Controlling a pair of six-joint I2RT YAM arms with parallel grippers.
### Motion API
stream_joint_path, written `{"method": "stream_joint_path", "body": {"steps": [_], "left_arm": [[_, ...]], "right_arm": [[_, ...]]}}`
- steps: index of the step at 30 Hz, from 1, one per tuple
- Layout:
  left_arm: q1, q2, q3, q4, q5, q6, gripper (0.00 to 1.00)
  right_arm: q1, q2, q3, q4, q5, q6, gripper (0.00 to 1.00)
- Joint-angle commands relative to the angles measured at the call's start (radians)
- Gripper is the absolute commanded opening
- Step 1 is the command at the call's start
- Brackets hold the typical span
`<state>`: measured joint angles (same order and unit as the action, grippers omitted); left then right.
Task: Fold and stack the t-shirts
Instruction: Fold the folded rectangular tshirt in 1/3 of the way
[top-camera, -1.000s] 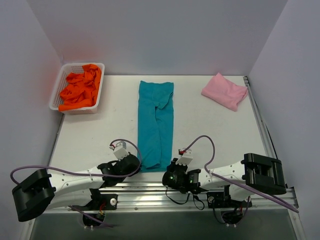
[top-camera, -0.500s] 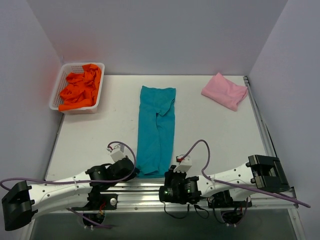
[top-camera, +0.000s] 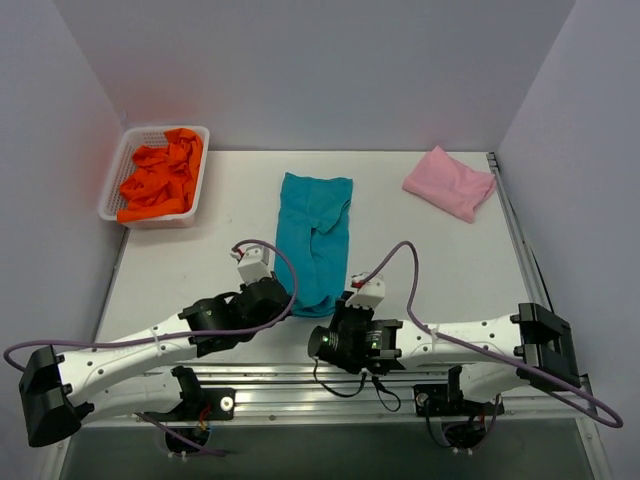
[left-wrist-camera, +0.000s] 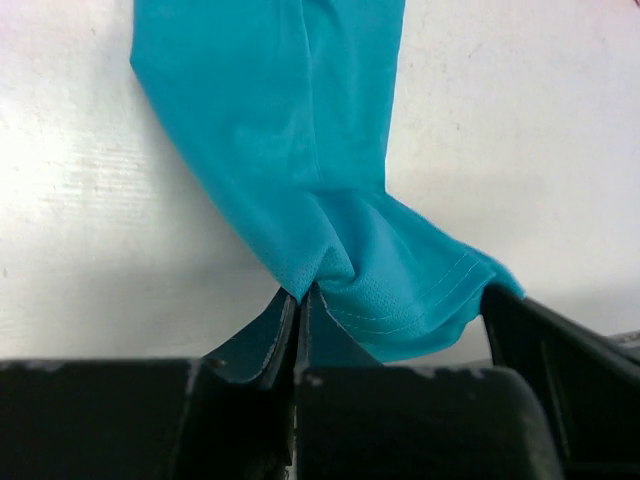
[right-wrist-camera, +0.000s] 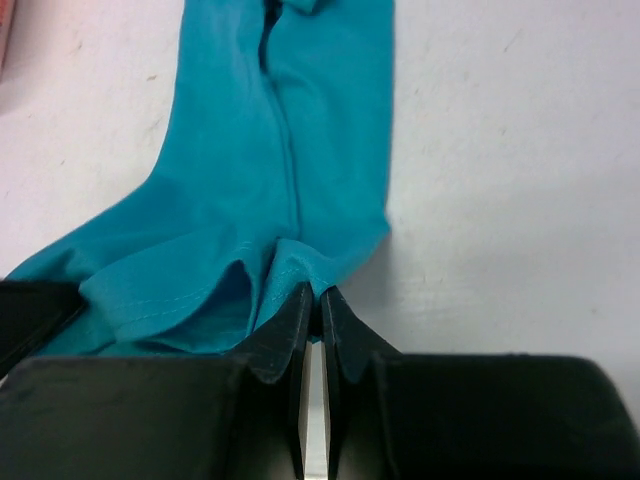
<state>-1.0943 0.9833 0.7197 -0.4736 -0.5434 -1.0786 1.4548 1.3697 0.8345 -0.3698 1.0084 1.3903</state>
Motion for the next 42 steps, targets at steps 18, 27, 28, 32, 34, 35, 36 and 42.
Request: {"method": "stream_joint_path", "body": {"steps": [18,27,28,32,34,35,36,42], "left_arm": [[0.416,0.356,0.266,0.242,0.227,0.256,0.03],[0.569,0.644,0.4,0.346,0.39,0.318,0.03],[0.582,0.679,0.437,0.355,0.422,0.319,0.03],[0.645,0.907,0.573,0.363,0.522,0.344,0.16],[0.687,0.991,0.685,0.378,0.607,0.364,0.43],[0.703,1.067,0.73,0.359,0.675,0.361,0.78],[0.717,1.103,0.777,0.357,0.722,0.355,0.87],[0.769,1.217,1.116,0.207,0.784,0.353,0.96]], "right_arm": [[-0.427,0.126,0.152,0.43,-0.189,-0.617,0.0],[-0.546,0.317,0.299,0.448,-0.252,-0.651,0.0],[-0.579,0.36,0.314,0.453,-0.26,-0.66,0.0],[-0.667,0.506,0.431,0.409,-0.306,-0.651,0.0],[-0.701,0.606,0.543,0.364,-0.301,-0.628,0.43],[-0.718,0.635,0.581,0.315,-0.307,-0.625,0.7],[-0.755,0.693,0.624,0.284,-0.31,-0.622,0.99],[-0.833,0.784,0.923,0.178,-0.314,-0.654,1.0]]}}
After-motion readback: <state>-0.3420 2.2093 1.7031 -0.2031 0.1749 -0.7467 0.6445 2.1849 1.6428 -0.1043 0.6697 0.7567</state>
